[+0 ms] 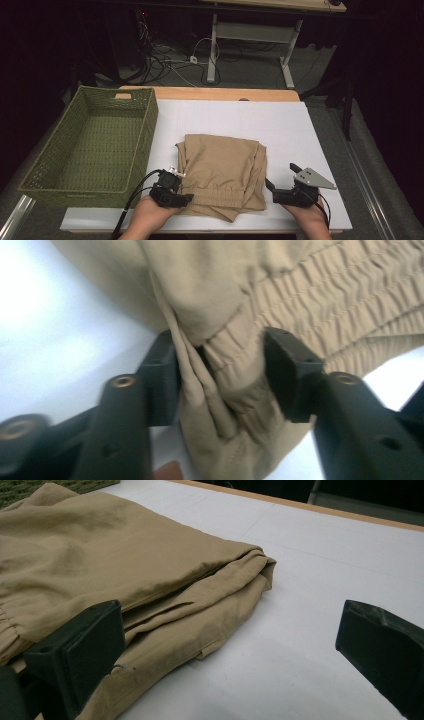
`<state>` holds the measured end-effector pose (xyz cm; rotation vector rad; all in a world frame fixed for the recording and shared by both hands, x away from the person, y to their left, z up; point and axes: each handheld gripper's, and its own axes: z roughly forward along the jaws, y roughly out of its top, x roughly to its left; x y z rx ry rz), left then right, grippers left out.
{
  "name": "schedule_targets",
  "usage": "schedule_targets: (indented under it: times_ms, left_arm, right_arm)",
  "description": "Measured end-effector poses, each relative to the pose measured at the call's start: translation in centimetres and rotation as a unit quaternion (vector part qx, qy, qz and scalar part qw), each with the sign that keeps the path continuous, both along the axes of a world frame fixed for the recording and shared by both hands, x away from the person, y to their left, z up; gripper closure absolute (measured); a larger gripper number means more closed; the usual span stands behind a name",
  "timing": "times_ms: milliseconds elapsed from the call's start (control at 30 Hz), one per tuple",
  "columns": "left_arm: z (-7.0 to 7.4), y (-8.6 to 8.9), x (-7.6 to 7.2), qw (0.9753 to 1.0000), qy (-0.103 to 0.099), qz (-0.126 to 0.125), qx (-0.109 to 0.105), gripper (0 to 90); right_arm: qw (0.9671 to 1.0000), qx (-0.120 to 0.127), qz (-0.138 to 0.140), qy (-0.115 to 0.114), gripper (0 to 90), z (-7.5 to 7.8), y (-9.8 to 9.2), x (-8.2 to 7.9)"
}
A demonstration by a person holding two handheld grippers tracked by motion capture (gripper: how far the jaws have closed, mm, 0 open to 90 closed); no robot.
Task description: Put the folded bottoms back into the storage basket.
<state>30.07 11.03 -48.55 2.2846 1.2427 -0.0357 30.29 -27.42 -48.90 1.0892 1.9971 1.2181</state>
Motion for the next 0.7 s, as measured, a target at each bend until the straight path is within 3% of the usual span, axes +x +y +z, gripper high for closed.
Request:
schedule_targets:
  times_ms: [100, 167, 200, 267, 367, 533, 600, 700]
  left_arm:
    - [0.0, 0.0, -0.2, 1.0, -0.005, -0.004, -0.003, 57.0]
    - [-0.1, -0.1, -0.4, 0.9998, -0.015, -0.008, -0.007, 64.3]
    - [-0.1, -0.1, -0.6, 0.9997, -0.021, -0.012, -0.01, 64.3]
    - [-0.2, -0.2, -1.0, 0.9989, -0.043, -0.017, -0.01, 72.4]
    - [-0.3, -0.2, -1.5, 0.9976, -0.064, -0.024, -0.01, 74.4]
    - [0.4, 0.2, -1.3, 0.9971, -0.06, -0.045, -0.014, 75.7]
    - [0.4, 0.3, -1.5, 0.9968, -0.059, -0.052, -0.01, 75.8]
    - [0.6, 0.8, -1.8, 0.9966, -0.056, -0.059, -0.01, 75.7]
  right_arm:
    - [1.0, -0.001, 0.0, 0.003, 0.4, -0.1, 0.1, 0.0]
    - [1.0, -0.005, 0.006, 0.001, 0.5, -0.1, 0.3, -0.1]
    - [1.0, -0.005, 0.006, 0.001, 0.5, -0.1, 0.3, -0.1]
    - [1.0, -0.003, 0.008, 0.003, 0.5, -0.2, 0.4, -0.1]
    - [0.9999, -0.005, 0.012, 0.004, 0.5, -0.3, 0.6, -0.1]
    - [0.9997, -0.006, 0.02, 0.01, 1.0, -0.6, 1.0, -0.1]
    - [0.9995, 0.014, 0.021, 0.019, 1.6, -0.6, 1.4, 0.2]
    - [0.9994, 0.012, 0.025, 0.018, 2.3, -0.5, 2.1, 0.5]
